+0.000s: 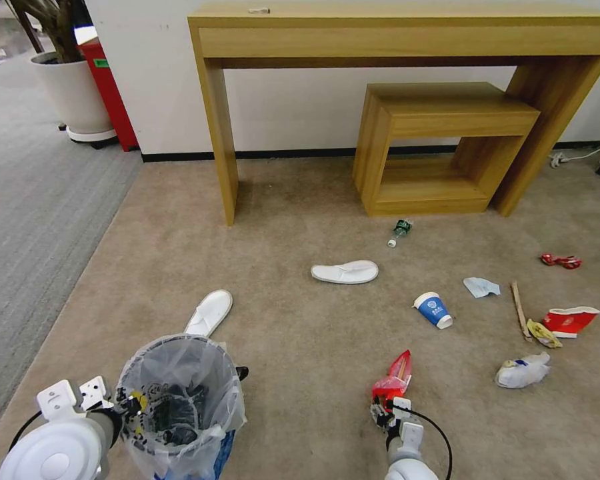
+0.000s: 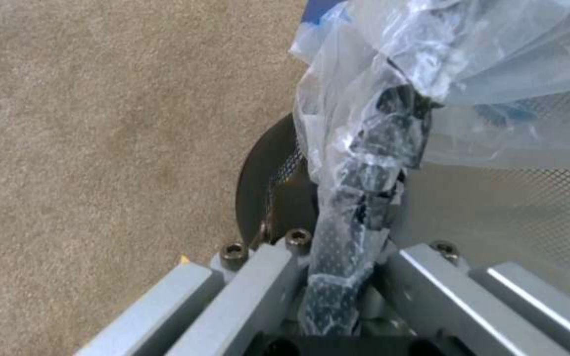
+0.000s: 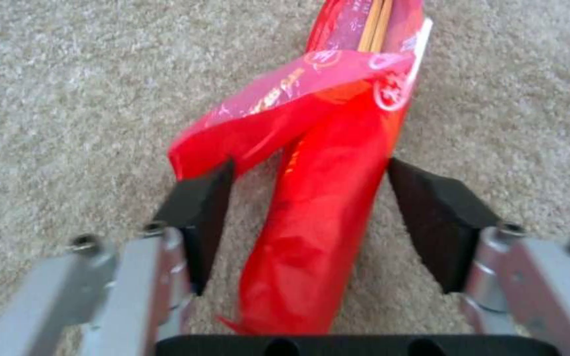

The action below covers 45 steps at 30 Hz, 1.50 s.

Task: Pick up the trash bin and place the garbage on the floor into it.

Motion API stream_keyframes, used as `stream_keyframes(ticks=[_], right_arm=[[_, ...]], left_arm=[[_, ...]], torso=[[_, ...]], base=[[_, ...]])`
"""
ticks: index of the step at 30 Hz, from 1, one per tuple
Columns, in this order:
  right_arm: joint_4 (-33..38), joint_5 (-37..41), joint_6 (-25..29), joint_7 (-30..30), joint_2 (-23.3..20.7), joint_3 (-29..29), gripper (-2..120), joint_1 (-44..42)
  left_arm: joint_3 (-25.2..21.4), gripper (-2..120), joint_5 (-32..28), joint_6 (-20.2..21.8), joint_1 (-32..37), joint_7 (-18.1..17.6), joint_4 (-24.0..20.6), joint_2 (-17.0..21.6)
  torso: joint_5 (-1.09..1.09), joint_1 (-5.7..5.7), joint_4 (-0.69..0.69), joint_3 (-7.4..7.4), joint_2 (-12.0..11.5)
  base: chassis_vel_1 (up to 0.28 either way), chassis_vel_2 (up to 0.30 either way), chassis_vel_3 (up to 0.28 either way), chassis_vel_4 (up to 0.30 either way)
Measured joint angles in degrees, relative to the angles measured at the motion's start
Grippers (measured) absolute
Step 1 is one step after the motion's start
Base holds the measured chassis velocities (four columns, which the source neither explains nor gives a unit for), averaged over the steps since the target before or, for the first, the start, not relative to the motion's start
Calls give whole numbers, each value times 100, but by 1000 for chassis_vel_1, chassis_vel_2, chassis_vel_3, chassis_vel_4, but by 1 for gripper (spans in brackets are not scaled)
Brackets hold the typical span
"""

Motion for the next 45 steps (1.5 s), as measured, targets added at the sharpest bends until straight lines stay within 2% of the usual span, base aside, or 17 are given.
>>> stream_keyframes(ticks=[2, 5, 24, 33, 37, 45], right_arm=[[1, -20, 23, 1, 0, 1, 50, -13], [2, -35, 42, 3, 0, 2, 46, -31], [-110, -68, 70, 1, 17, 3, 43, -37], [-114, -112, 113, 4, 27, 2, 32, -37], [-51, -120, 134, 9, -4, 0, 32, -39], [53, -167, 175, 13, -17, -1, 26, -69]], left_arm=[[-1, 0, 12, -2, 18, 0, -16, -12], [-2, 0, 31, -4, 36, 5, -33, -25], [1, 0, 81, -23, 92, 60, -90, -57], [13, 0, 97, -30, 44, 80, -12, -48], [28, 0, 108, -36, 21, 80, 19, -59], [39, 0, 124, -40, 32, 86, 16, -67]], torso=[[0, 0, 1, 0, 0], [0, 0, 1, 0, 0], [-1, 1, -1, 0, -1], [0, 1, -2, 1, -1], [9, 1, -4, 3, -2], [7, 1, -3, 3, -3]], base=[[0, 0, 0, 0], [0, 0, 0, 0], [0, 0, 0, 0], [0, 0, 0, 0], [0, 0, 0, 0], [0, 0, 0, 0]])
